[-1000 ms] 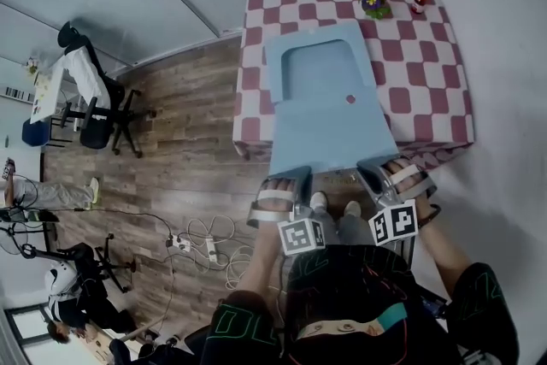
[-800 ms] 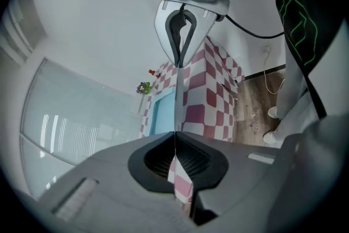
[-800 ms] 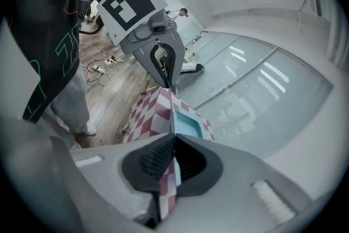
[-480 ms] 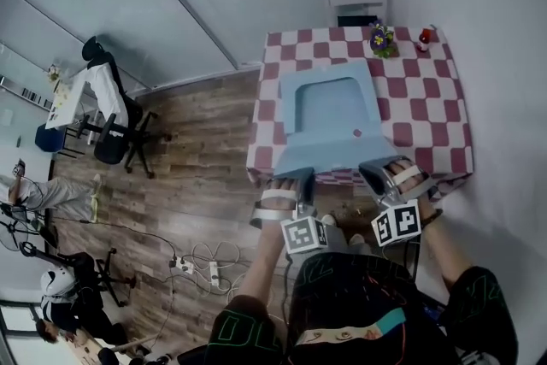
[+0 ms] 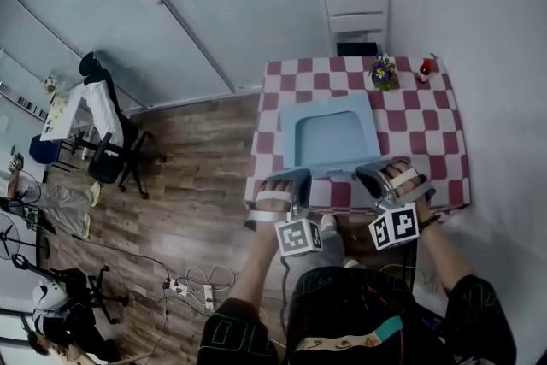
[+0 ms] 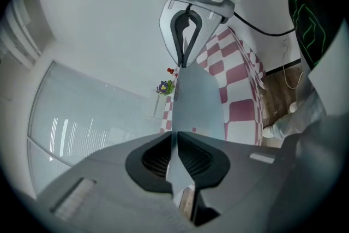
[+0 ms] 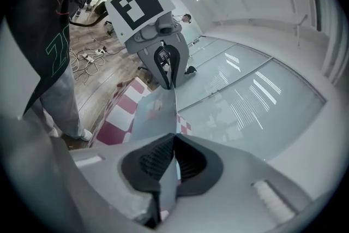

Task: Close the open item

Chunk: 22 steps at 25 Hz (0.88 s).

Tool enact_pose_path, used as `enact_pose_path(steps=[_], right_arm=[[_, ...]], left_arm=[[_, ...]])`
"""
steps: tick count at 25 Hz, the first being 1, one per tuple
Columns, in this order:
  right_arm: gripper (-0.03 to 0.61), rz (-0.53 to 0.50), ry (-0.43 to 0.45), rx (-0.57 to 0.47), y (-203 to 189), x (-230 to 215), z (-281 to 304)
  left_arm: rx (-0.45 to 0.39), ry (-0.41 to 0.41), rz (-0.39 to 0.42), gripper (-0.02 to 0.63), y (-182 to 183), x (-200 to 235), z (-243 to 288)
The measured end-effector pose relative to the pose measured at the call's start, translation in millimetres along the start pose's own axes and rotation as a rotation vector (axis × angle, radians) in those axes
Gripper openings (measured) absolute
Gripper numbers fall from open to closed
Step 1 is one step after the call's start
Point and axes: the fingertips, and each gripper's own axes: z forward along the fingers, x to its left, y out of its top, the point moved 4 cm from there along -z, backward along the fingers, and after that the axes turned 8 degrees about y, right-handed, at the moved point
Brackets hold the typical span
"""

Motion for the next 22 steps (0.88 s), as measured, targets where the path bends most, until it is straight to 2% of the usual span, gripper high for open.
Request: enact_pose_path(steps=[8,15,22], right_arm=[[0.012,0.002,0.01,0.013,-22,-50,43],[0.015,0.032,0.026,0.032,-39,-75,79],[0.018,0.053,0.048,0.075,-59,-98,121]], left_arm=[[-0.032,-0.034,0.013,0.049,-11,30,59],[-0.057,-0.07,0.035,0.058,-24,41,107],[-0.092,-0.12,0.018,0.064,-37,46,159]])
